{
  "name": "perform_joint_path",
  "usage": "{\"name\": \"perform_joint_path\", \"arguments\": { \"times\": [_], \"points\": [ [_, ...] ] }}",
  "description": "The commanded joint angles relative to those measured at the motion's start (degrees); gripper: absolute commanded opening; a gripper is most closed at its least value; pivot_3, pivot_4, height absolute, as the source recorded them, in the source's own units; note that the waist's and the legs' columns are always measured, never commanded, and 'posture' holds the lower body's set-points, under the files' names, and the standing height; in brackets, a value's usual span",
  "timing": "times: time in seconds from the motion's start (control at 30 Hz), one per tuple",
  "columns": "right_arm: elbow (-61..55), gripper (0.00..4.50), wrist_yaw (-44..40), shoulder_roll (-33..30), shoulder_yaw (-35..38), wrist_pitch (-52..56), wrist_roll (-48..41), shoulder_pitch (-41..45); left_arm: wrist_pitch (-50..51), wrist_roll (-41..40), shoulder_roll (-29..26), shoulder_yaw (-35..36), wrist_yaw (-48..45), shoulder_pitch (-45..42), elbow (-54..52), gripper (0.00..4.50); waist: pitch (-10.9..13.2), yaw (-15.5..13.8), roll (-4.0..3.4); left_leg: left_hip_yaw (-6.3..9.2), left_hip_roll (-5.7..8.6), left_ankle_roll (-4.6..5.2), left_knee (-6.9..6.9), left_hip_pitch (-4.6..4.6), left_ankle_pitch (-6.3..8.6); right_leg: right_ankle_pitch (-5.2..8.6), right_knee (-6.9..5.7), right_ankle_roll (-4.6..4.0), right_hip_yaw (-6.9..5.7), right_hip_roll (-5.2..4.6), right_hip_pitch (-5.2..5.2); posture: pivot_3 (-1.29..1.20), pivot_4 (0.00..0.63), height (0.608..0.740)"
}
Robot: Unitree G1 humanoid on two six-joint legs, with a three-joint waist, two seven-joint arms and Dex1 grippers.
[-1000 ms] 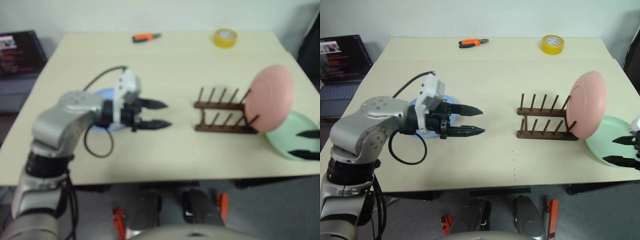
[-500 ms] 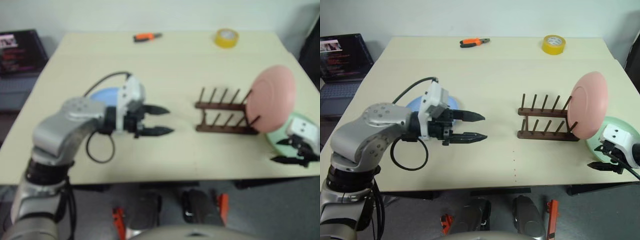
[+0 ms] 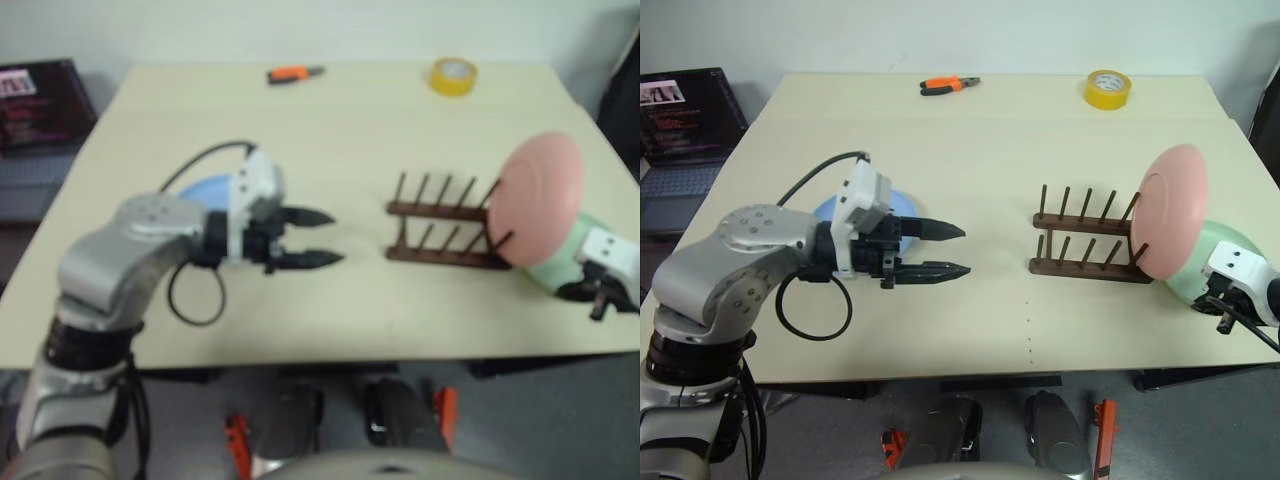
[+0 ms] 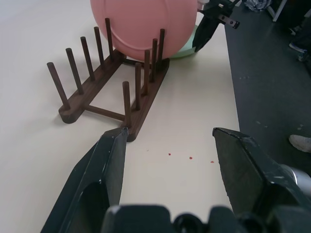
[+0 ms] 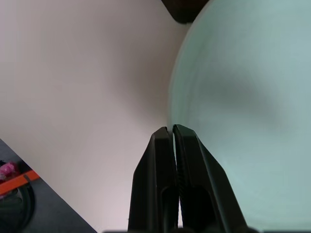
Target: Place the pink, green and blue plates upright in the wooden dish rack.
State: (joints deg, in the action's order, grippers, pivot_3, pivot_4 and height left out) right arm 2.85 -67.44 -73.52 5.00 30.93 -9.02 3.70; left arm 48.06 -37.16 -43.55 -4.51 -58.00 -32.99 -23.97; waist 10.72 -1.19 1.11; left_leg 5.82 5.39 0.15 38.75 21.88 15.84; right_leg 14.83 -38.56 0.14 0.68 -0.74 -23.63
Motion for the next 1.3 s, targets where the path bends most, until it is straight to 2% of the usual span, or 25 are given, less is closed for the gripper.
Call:
{"name": "perform_joint_path", "arguments": {
  "times": [0.03, 0.23, 0.37, 0.47, 0.6, 0.8, 0.97, 1.07, 1.3],
  "points": [
    [1.8, 0.03, -0.1, -2.3, 4.2, -0.5, 0.3, -0.6, -1.4, 0.1, 0.0, 1.0, 0.1, -1.4, -0.1, 3.08, 0.0, 0.0, 0.0, -0.01, 0.0, 0.0, 0.0, 0.0, 0.0, 0.0, 0.0, 0.0, 0.01, 0.0, 0.0, 0.0, 0.15, 0.74],
    [7.9, 0.03, 0.2, -6.6, 11.1, -1.9, 1.4, -1.1, -2.0, 0.2, -0.1, 0.8, -0.6, -2.5, 1.0, 3.08, 0.0, -0.1, -0.03, -0.02, 0.0, 0.0, 0.0, 0.0, 0.0, 0.0, 0.0, -0.01, 0.01, 0.0, 0.0, 0.0, 0.15, 0.74],
    [12.1, 0.03, 0.9, -8.6, 16.3, -3.0, 0.6, 2.1, -2.7, 0.3, -0.2, 0.8, -1.2, -3.3, 2.0, 3.08, 0.0, 0.2, -0.05, -0.05, 0.0, 0.0, -0.01, -0.02, 0.0, 0.0, -0.01, -0.01, 0.02, 0.0, 0.0, 0.0, 0.15, 0.74],
    [14.8, 0.03, 4.0, -9.3, 19.0, -4.2, -0.3, 9.3, -3.0, 0.4, 0.0, 0.9, -1.4, -4.0, 2.7, 3.08, 0.0, 0.4, -0.09, -0.08, 0.0, 0.0, -0.01, -0.03, 0.0, 0.0, -0.04, -0.01, 0.05, 0.0, 0.0, 0.0, 0.15, 0.74],
    [15.7, 0.03, 7.6, -7.7, 18.8, -5.1, -3.0, 21.8, -3.5, 0.3, 0.3, 0.9, -1.6, -4.6, 3.3, 3.08, 0.0, 0.9, -0.15, -0.11, 0.0, 0.0, -0.03, -0.05, 0.0, 0.0, -0.05, -0.04, 0.08, 0.0, -0.01, 0.0, 0.15, 0.74],
    [12.1, 0.03, 11.0, 2.3, 16.3, -0.7, -13.0, 43.8, -3.6, 0.3, 0.8, 0.9, -1.6, -4.9, 3.7, 3.08, 0.1, 1.5, -0.12, -0.15, 0.0, 0.0, -0.06, -0.02, 0.0, -0.03, -0.01, -0.12, 0.13, 0.0, -0.02, 0.0, 0.15, 0.74],
    [6.9, 0.03, 14.2, 13.1, 19.2, 10.0, -26.1, 55.9, -2.7, -0.6, 0.5, 1.8, -1.3, -4.3, 2.8, 3.08, 0.1, 1.4, -0.11, -0.13, 0.0, 0.01, -0.07, 0.03, 0.0, -0.15, -0.04, -0.33, 0.13, 0.0, -0.1, 0.0, 0.15, 0.74],
    [5.1, 0.03, 17.4, 19.1, 23.2, 18.0, -35.8, 58.1, -2.2, -1.1, 0.2, 2.4, -0.9, -3.7, 2.2, 3.08, 0.1, 1.1, -0.11, -0.04, 0.0, 0.01, -0.09, 0.13, 0.0, -0.17, -0.04, -0.36, 0.07, 0.0, -0.19, 0.0, 0.15, 0.74],
    [1.1, 0.03, 27.2, 28.6, 32.2, 29.6, -54.0, 54.5, -1.4, -2.0, -0.4, 3.1, 0.3, -2.4, 0.9, 3.08, 0.1, 0.0, -0.1, -0.06, 0.09, 0.24, -0.01, 0.49, 0.14, -0.19, -0.07, -0.36, 0.08, -0.09, -0.47, 0.0, 0.15, 0.74]
  ]
}}
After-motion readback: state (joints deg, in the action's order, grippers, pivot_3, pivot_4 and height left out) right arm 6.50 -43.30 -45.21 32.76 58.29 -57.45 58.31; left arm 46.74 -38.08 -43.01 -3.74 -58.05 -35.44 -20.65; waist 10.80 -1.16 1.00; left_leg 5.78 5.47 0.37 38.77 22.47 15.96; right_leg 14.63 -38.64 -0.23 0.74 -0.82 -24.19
